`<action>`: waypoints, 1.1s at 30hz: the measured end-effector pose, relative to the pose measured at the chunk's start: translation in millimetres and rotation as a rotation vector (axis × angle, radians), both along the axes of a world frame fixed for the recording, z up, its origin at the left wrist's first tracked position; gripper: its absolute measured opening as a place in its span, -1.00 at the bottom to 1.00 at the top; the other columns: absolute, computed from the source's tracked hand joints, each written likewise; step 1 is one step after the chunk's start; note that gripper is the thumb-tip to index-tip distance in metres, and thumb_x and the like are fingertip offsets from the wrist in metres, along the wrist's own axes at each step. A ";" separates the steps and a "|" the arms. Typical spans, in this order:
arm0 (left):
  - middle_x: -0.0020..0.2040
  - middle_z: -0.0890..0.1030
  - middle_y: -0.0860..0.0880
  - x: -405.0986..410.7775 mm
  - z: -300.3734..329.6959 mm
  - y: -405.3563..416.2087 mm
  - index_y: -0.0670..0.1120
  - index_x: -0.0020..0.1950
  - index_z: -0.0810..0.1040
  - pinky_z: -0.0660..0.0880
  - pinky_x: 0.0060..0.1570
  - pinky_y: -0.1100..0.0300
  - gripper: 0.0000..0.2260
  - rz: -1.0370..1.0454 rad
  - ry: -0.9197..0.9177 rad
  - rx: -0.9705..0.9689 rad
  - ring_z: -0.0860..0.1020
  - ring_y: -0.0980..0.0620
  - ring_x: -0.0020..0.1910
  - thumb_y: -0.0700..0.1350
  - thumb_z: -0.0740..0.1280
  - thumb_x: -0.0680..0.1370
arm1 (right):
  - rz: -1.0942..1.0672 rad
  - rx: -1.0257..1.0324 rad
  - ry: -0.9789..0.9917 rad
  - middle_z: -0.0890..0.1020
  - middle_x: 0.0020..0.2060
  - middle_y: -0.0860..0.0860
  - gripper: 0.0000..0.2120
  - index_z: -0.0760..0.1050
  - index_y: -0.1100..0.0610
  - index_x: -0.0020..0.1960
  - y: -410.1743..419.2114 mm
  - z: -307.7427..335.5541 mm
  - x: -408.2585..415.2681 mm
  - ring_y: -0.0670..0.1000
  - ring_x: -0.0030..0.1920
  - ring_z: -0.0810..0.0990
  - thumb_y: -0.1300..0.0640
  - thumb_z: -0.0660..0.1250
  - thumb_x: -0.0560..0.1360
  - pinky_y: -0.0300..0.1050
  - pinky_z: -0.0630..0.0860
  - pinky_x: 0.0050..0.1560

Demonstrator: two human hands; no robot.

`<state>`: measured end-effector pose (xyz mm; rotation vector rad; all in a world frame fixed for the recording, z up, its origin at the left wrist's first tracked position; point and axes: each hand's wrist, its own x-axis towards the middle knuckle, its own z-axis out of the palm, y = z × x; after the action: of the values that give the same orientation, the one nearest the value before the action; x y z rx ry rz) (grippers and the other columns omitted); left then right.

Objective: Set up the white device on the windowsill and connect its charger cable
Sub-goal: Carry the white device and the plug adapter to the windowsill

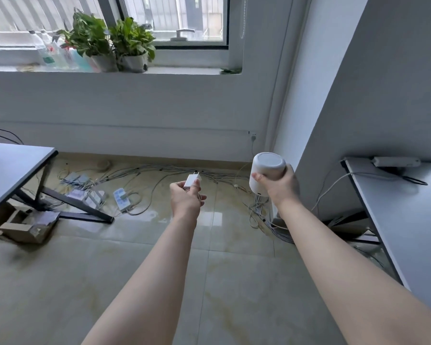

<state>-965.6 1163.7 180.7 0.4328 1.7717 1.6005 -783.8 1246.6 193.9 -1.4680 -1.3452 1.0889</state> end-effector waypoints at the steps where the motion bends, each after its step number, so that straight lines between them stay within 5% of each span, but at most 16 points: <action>1: -0.11 0.53 -0.08 -5.5 -1.2 12.4 -0.14 0.09 0.27 0.45 -0.38 0.20 -0.79 0.002 -0.004 0.001 0.51 0.02 -0.39 -0.10 0.27 0.59 | 0.008 -0.004 -0.002 0.52 0.07 -0.07 -0.34 0.40 0.07 0.29 12.3 0.1 -5.3 -0.01 0.05 0.49 0.00 0.57 0.28 -0.14 0.41 0.02; 14: -0.17 0.55 -0.02 -118.5 -11.9 185.9 -0.12 0.10 0.28 0.44 -0.42 0.23 -0.75 0.018 -0.012 0.014 0.54 0.04 -0.40 -0.05 0.30 0.58 | -0.002 0.001 -0.048 0.56 0.09 -0.06 -0.33 0.42 0.05 0.26 186.0 -7.5 -116.4 0.07 0.13 0.54 -0.04 0.58 0.24 0.05 0.50 0.18; 19: -0.20 0.54 0.00 -181.5 -4.8 258.7 -0.12 0.11 0.29 0.43 -0.56 0.36 -0.74 0.009 -0.008 0.001 0.54 0.04 -0.41 -0.05 0.31 0.57 | -0.012 0.009 -0.017 0.53 0.05 -0.07 -0.35 0.42 0.06 0.26 259.1 -2.2 -177.4 0.01 0.03 0.50 0.00 0.59 0.26 -0.09 0.46 0.06; 33: -0.15 0.55 -0.03 -304.5 -5.4 418.4 -0.11 0.10 0.30 0.46 -0.39 0.23 -0.76 0.015 0.015 -0.027 0.56 0.02 -0.38 -0.05 0.31 0.57 | 0.007 -0.009 -0.010 0.56 0.08 -0.04 -0.36 0.42 0.08 0.24 418.9 -5.1 -300.3 0.02 0.06 0.52 -0.02 0.59 0.26 -0.11 0.42 -0.01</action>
<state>-1270.1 1582.1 175.3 0.4207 1.8099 1.5855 -1084.1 1665.5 188.9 -1.4779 -1.3551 1.0944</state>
